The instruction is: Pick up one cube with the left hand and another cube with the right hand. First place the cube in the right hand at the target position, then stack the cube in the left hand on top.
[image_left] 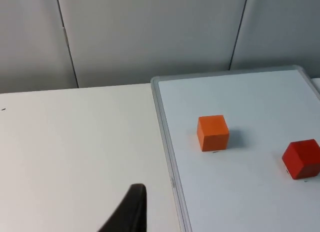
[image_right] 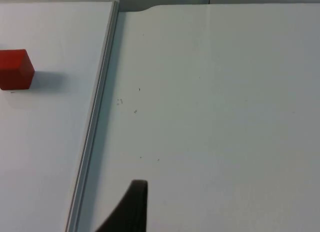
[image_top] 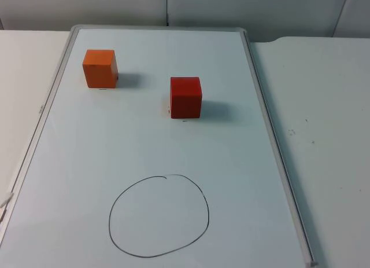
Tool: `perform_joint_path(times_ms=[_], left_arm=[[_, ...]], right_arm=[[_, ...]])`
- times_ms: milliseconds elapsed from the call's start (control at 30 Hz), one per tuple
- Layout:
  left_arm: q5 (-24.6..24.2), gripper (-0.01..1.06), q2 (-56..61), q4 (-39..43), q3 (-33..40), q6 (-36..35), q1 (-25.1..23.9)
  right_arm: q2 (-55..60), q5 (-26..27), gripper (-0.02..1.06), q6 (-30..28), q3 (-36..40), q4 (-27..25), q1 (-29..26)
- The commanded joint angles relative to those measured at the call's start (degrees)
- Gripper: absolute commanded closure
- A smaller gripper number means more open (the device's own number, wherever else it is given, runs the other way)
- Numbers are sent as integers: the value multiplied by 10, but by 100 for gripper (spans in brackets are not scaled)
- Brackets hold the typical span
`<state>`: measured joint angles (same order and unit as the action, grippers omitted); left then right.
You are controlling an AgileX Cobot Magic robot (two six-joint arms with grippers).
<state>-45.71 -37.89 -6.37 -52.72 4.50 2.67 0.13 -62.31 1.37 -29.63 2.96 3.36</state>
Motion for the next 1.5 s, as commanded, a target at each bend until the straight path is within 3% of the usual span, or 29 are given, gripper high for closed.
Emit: perform_joint_path(times_ms=[0,200,467,700,1033,1467], left_arm=[[22,0,-36,-6,-22,9,-2],[40,0,-117,-35,-76,46,-2],[102,0,-264,-99,-133,90,-2],[145,0,-372,-116,-152,90,-2],[230,0,-560,-110,-201,84,72],[251,0,-755,-114,-283,54,74]], right_arm=[[-1,5,-1,1,4,-1,-2],[-1,5,-1,1,4,-1,-2],[-1,5,-1,1,4,-1,-2],[-1,5,-1,1,4,-1,-2],[-1,5,-1,1,4,-1,-2],[-1,5,-1,1,4,-1,-2]])
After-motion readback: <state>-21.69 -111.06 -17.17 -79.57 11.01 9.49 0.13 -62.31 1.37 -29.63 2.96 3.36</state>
